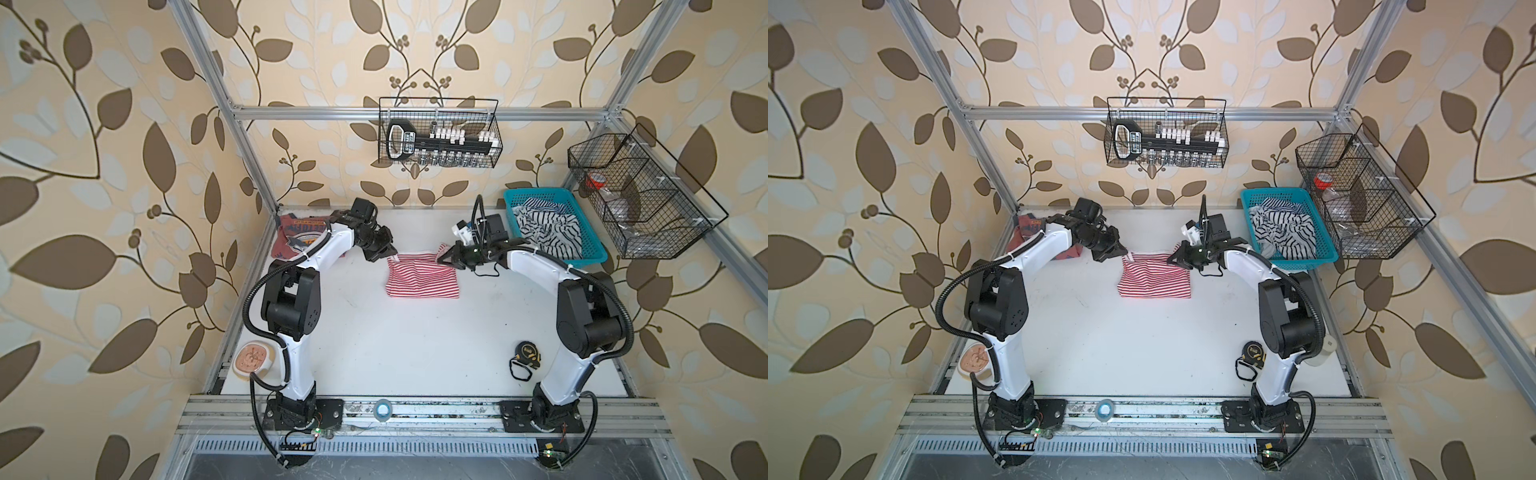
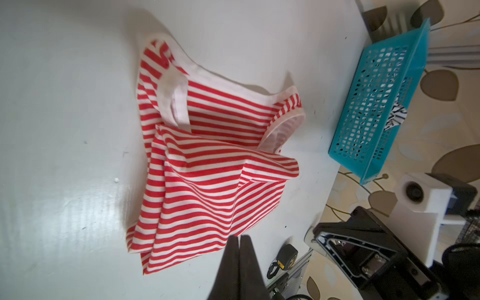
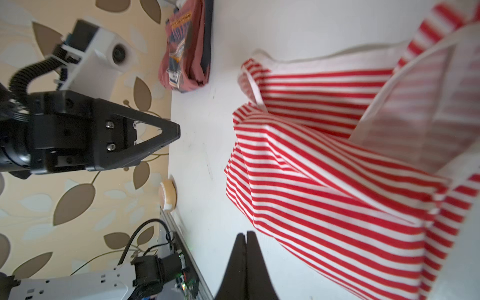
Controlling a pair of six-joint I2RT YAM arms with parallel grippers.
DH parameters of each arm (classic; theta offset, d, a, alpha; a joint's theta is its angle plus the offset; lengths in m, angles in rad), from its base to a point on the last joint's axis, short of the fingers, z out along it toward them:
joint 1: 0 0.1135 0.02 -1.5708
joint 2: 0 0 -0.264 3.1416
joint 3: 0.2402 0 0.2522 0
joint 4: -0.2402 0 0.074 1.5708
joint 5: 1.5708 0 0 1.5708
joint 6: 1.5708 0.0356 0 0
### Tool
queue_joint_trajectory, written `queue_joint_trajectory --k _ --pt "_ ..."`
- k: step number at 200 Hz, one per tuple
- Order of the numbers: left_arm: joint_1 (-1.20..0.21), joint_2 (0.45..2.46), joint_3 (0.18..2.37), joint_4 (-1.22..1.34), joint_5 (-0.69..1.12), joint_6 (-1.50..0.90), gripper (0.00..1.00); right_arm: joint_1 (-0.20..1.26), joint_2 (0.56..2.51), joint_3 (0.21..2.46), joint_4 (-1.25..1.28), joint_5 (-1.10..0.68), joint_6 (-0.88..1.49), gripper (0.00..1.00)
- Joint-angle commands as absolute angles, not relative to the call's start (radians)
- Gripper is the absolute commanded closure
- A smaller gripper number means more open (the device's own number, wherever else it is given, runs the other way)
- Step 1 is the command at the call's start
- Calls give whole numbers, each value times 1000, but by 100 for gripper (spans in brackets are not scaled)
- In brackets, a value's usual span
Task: Fold and stack tank tops
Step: Smooth out the tank top at the top-center of the table.
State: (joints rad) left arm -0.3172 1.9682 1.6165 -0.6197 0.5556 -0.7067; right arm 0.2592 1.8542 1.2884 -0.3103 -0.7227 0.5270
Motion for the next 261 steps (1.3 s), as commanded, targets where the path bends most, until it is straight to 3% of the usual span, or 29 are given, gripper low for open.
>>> queue_joint_trajectory --k 1,104,185,222,239,261 --pt "-342 2010 1601 -590 616 -708 100 267 1920 1277 -304 -755 517 100" --pt "-311 2313 1844 -588 645 -718 100 173 2200 1413 -148 -832 631 100" --pt "-240 2393 1863 -588 626 -715 100 120 2291 1401 -77 -847 708 100" --pt "-221 2331 1919 -631 595 -680 100 117 2261 1382 -62 -852 710 100" --pt "-217 2271 1951 -688 561 -634 83 119 2251 1381 -68 -858 704 100" --pt "-215 2197 1955 -755 512 -557 55 126 2226 1379 -68 -872 687 95"
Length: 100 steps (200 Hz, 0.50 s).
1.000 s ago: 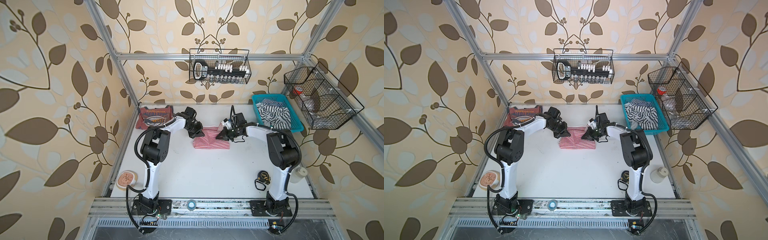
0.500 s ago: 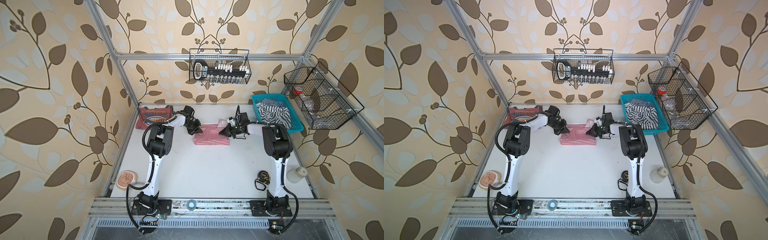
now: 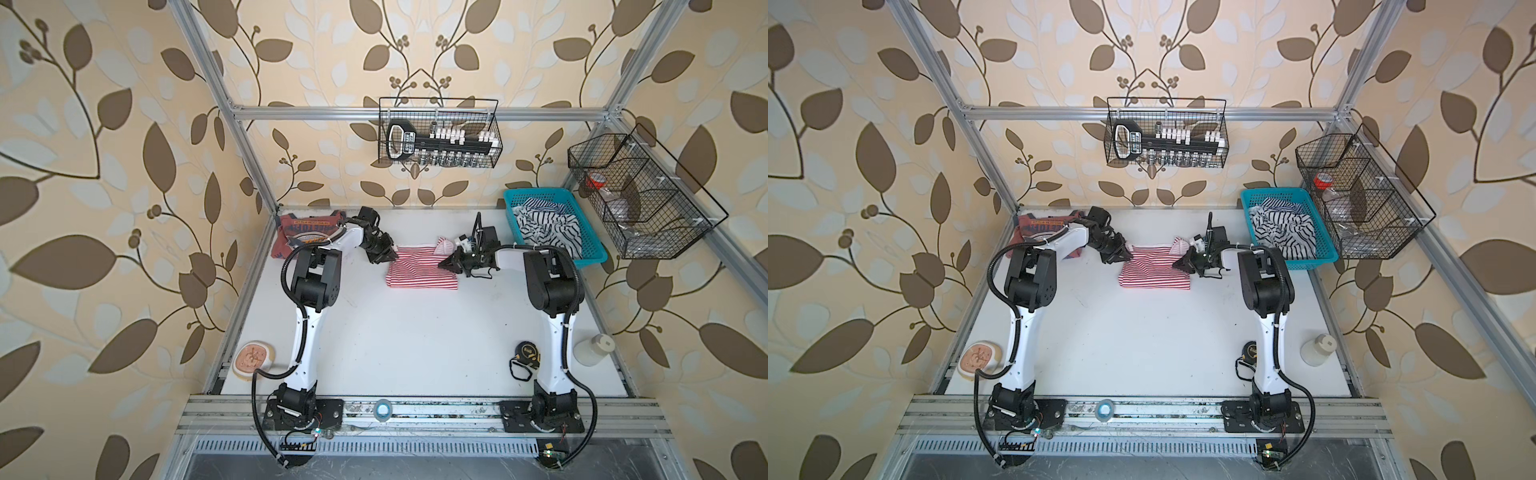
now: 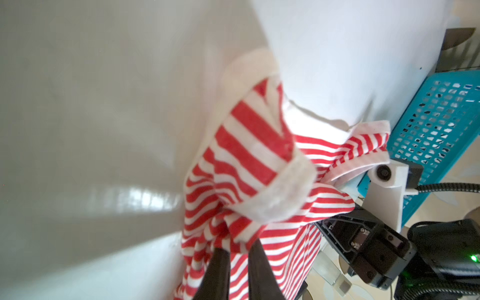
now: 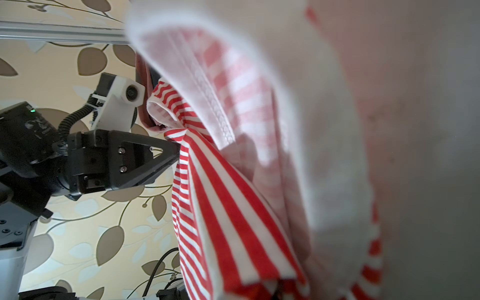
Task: Fold and stack tank tops
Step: Smooth out the tank top at the top-center of the table.
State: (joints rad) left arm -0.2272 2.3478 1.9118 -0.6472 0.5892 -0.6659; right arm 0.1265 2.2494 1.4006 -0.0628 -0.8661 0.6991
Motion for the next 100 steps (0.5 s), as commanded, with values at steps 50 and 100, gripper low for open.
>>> queue_joint_trajectory --k 50,100 --pt "-209 2191 1941 -869 480 -426 36 157 2140 1384 -102 -897 632 82" --pt "-210 2212 1798 -731 569 -409 34 156 2048 1360 -149 -892 590 79"
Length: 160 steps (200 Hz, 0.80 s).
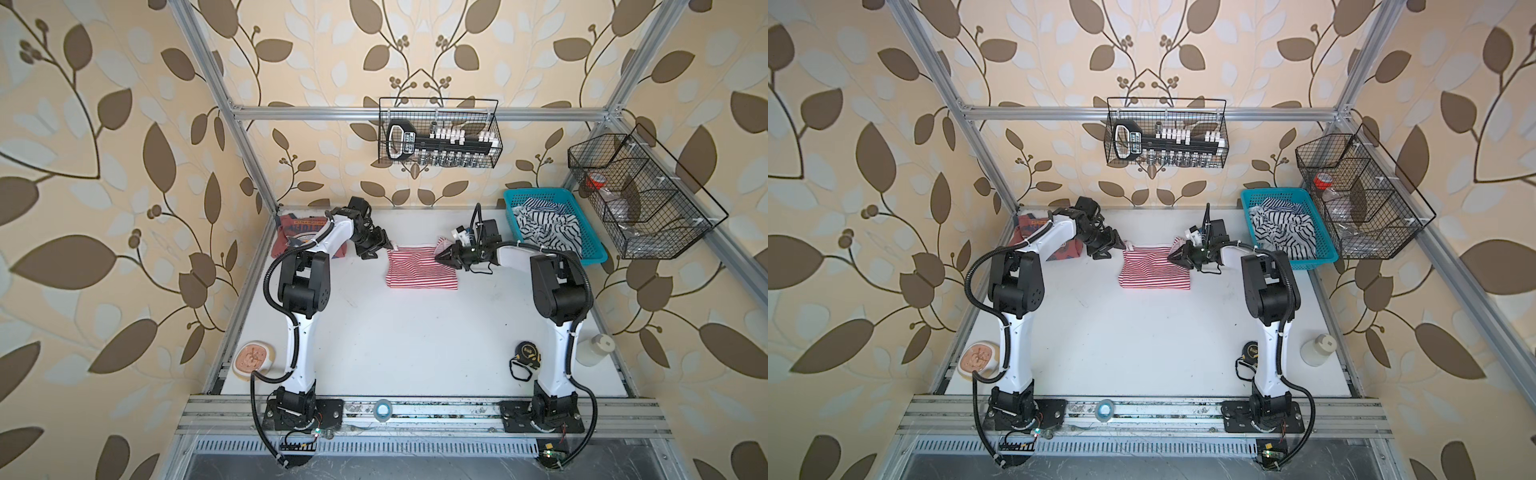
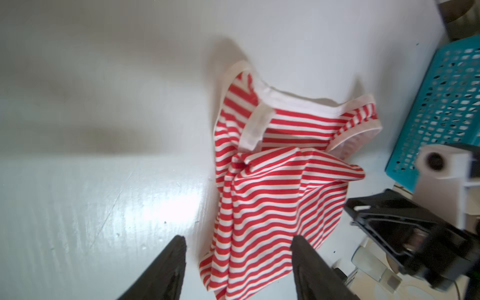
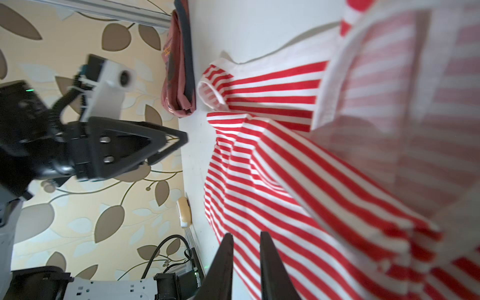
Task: Fold and stack tank tops
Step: Smooth out the tank top at the top-center of the table, then pick up the tank top from the top-center of the table.
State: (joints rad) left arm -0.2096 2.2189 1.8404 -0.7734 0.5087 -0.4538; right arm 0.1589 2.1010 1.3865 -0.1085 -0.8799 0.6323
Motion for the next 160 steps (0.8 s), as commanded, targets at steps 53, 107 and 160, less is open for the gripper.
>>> queue_joint_trajectory --k 53,107,160 --pt "-223 2251 1749 -640 643 -440 34 140 1966 1275 -155 -877 569 77" --pt "-274 2328 1771 -692 617 -425 34 67 1921 1171 -180 -808 539 72" --pt "-305 2358 1773 -707 594 -426 34 49 1996 1194 -232 -738 487 67"
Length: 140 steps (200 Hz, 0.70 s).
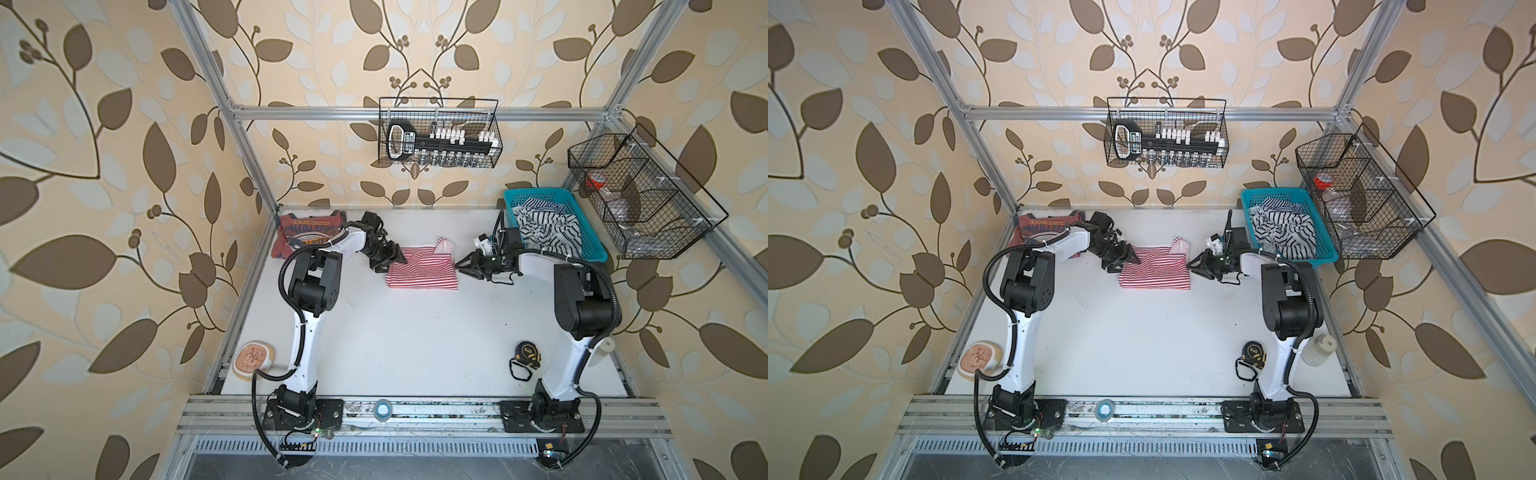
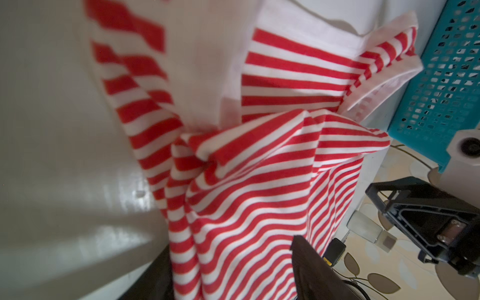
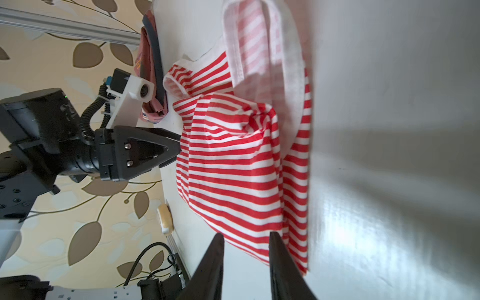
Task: Fold and stack tank tops
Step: Pick up the tank top from the top-center of the table.
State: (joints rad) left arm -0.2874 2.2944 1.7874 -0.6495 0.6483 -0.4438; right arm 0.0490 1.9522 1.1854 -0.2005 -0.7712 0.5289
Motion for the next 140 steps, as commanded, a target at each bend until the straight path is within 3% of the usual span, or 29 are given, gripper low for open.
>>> queue_joint_trajectory --k 1,102,140 --pt "-305 2359 1772 -707 594 -426 34 49 1997 1194 -232 -739 487 67" --pt "-334 2399 1742 -700 589 -442 40 74 2109 1235 -244 -689 457 62" --pt "-347 2411 1717 -687 585 -445 47 93 2131 1233 -233 -687 471 63"
